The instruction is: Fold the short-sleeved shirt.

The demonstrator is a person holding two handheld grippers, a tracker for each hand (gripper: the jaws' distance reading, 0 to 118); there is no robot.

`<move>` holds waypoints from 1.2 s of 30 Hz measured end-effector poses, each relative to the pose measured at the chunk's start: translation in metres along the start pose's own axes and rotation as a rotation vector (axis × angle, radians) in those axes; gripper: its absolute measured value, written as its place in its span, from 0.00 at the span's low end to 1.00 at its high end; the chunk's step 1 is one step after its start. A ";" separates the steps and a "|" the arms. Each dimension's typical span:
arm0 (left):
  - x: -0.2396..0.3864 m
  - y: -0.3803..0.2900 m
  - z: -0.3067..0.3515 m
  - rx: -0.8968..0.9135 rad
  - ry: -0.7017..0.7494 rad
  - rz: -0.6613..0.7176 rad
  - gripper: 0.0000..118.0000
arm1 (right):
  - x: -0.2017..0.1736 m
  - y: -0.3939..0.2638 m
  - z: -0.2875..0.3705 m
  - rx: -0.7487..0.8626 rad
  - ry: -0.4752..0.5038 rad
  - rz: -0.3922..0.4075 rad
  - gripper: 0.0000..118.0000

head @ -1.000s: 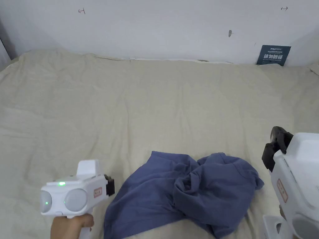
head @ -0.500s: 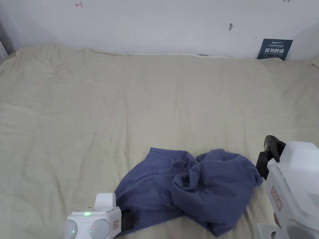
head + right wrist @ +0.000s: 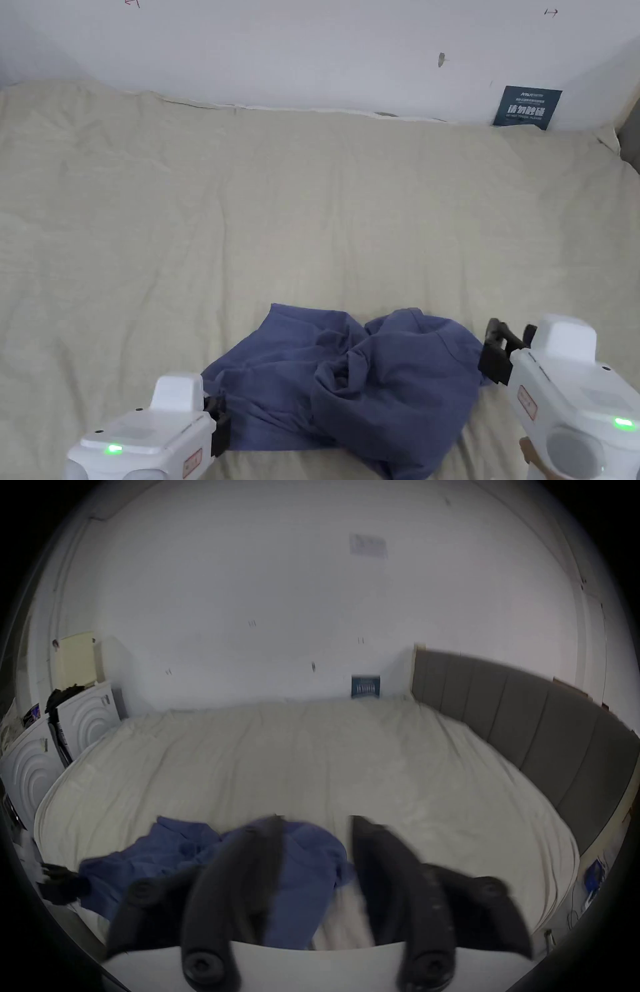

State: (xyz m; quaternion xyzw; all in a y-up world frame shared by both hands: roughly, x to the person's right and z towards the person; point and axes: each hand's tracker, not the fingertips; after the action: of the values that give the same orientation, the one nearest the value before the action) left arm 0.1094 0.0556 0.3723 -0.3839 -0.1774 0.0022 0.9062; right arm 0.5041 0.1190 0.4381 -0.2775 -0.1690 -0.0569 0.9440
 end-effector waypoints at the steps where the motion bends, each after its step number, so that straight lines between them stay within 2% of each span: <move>1: -0.003 0.004 0.001 0.016 -0.014 0.006 0.04 | 0.003 0.002 -0.016 -0.063 -0.009 -0.003 0.48; 2: -0.005 0.010 0.002 0.030 -0.034 0.034 0.04 | 0.006 0.003 -0.032 -0.108 -0.007 -0.025 0.66; 3: -0.008 0.014 0.002 0.045 -0.057 0.059 0.04 | 0.008 0.002 -0.050 -0.147 -0.021 -0.034 0.77; 5: -0.013 0.019 0.003 0.055 -0.063 0.085 0.04 | 0.012 0.001 -0.078 -0.195 -0.030 -0.027 0.93; 8: -0.019 0.023 -0.007 0.054 -0.066 0.112 0.04 | 0.017 -0.004 -0.123 -0.297 -0.022 -0.015 0.92; 10: -0.022 0.023 -0.012 0.047 -0.067 0.124 0.04 | 0.018 -0.011 -0.146 -0.380 -0.026 0.031 0.92; 11: -0.023 0.022 -0.014 0.043 -0.066 0.124 0.04 | 0.018 -0.017 -0.157 -0.416 -0.030 0.029 0.90; 12: -0.020 0.023 -0.013 0.038 -0.063 0.124 0.04 | 0.018 -0.024 -0.166 -0.455 -0.029 0.021 0.84; 13: -0.020 0.023 -0.014 0.034 -0.060 0.123 0.04 | 0.019 -0.029 -0.171 -0.487 -0.017 0.018 0.72; 14: -0.021 0.022 -0.016 0.030 -0.058 0.121 0.04 | 0.020 -0.035 -0.175 -0.524 0.004 0.018 0.52; 16: -0.021 0.023 -0.017 0.021 -0.054 0.122 0.04 | 0.016 -0.039 -0.165 -0.439 0.015 0.017 0.38; 17: -0.022 0.023 -0.017 0.019 -0.055 0.125 0.04 | 0.013 -0.037 -0.156 -0.406 0.028 0.038 0.14; 18: -0.024 0.023 -0.018 0.018 -0.056 0.127 0.04 | 0.014 -0.035 -0.154 -0.404 -0.005 0.075 0.09; 20: -0.025 0.025 -0.020 0.016 -0.057 0.131 0.04 | 0.015 -0.028 -0.142 -0.379 0.005 0.083 0.08; 26: -0.036 0.057 -0.017 0.067 -0.105 0.213 0.04 | 0.018 0.035 -0.084 -0.141 0.046 0.123 0.08; 29: -0.048 0.109 -0.011 0.126 -0.165 0.268 0.04 | 0.018 0.082 -0.059 -0.031 0.043 0.155 0.08; 36: -0.075 0.262 0.009 0.327 -0.024 0.152 0.04 | 0.024 0.200 -0.029 0.162 0.025 0.128 0.08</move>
State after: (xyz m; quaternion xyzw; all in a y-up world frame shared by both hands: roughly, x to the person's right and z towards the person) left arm 0.0711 0.2363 0.1715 -0.2438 -0.1561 0.1040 0.9515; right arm 0.5755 0.2709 0.3230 -0.2098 -0.1433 0.0139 0.9671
